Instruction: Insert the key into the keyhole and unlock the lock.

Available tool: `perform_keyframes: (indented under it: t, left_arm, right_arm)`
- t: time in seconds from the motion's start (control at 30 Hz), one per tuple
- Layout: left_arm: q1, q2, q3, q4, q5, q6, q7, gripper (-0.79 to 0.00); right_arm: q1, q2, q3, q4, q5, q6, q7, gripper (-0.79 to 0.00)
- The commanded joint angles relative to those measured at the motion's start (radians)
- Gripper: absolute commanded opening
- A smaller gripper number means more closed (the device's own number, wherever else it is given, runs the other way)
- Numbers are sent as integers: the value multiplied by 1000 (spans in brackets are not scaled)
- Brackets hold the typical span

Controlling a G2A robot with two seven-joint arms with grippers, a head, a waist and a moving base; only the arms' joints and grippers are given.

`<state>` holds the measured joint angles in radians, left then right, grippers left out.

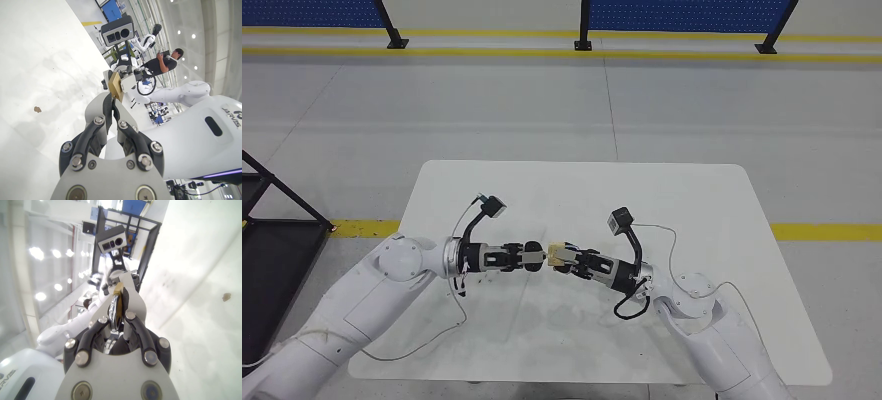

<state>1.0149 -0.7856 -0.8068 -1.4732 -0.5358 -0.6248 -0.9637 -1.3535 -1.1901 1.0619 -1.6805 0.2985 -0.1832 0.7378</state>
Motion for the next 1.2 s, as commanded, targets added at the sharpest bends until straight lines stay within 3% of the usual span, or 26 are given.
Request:
perform_keyframes:
  t: [0.0, 0.5, 0.97, 1.17]
  left_arm:
    - [8, 0, -12, -6, 22, -9, 11, -785]
    - [61, -3, -79, -50, 196, -80, 106, -785]
    - [109, -9, -143, -83, 421, -216, 241, -785]
    - [127, -15, -159, -97, 511, -224, 307, -785]
  right_arm:
    - [0, 0, 0, 0, 0, 0, 0, -785]
    - [0, 0, 0, 0, 0, 0, 0, -785]
    - [0, 0, 0, 0, 0, 0, 0, -785]
    - [0, 0, 0, 0, 0, 0, 0, -785]
